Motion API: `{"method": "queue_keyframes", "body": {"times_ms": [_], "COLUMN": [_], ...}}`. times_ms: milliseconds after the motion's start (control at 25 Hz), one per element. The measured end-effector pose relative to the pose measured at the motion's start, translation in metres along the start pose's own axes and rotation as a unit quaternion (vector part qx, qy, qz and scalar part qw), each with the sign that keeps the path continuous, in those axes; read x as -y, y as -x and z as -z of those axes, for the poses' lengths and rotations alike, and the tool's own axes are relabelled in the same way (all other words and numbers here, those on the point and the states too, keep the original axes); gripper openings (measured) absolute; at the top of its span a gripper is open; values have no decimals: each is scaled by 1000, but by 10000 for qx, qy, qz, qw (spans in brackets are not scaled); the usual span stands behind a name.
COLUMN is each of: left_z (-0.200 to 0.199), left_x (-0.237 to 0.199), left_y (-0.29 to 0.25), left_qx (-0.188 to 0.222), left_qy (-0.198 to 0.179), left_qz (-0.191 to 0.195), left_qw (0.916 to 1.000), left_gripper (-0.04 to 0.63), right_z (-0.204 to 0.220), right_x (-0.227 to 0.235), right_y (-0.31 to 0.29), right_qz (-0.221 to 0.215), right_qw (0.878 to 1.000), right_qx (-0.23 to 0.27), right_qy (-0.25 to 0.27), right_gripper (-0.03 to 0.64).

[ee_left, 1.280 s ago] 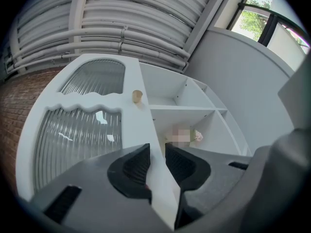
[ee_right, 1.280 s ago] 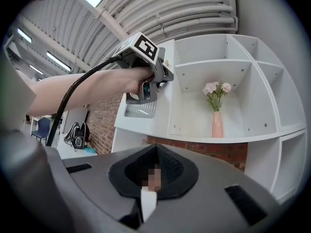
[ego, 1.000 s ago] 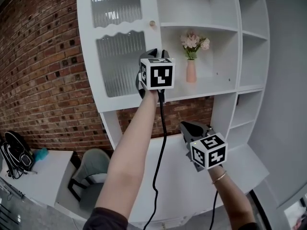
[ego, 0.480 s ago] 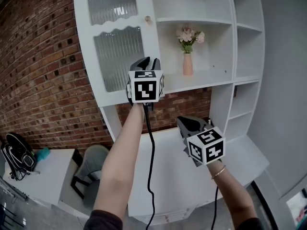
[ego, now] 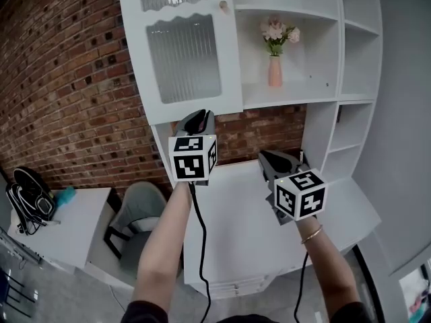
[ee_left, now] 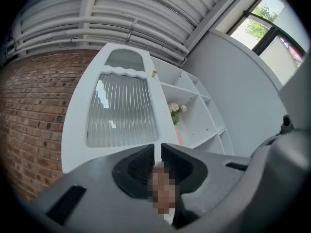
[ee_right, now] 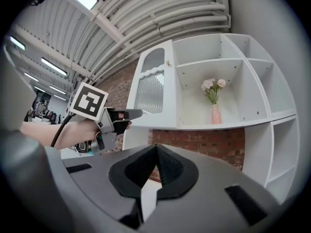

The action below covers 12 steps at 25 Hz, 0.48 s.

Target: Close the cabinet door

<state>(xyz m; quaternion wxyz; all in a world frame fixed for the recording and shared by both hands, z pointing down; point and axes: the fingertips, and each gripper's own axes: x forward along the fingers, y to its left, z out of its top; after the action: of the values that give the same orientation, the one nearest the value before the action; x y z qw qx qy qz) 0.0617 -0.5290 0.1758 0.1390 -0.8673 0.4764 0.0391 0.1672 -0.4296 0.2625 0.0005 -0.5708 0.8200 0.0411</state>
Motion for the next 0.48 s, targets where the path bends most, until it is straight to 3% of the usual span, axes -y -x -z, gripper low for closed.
{"method": "queue_keyframes", "body": {"times_ms": [480], "left_z": [56], "left_x": [6], "left_y": [74], "left_qx": [-324], "left_qy": [-3], "left_qz": [71], "left_qw": [9995], "left_gripper": [51], "right_z": [23], "right_x": [-24], "right_y": [23], "right_qz": [-21], "right_qw": [9998], "right_qx": [-57], "right_qy": [-186], "right_gripper": [2]}}
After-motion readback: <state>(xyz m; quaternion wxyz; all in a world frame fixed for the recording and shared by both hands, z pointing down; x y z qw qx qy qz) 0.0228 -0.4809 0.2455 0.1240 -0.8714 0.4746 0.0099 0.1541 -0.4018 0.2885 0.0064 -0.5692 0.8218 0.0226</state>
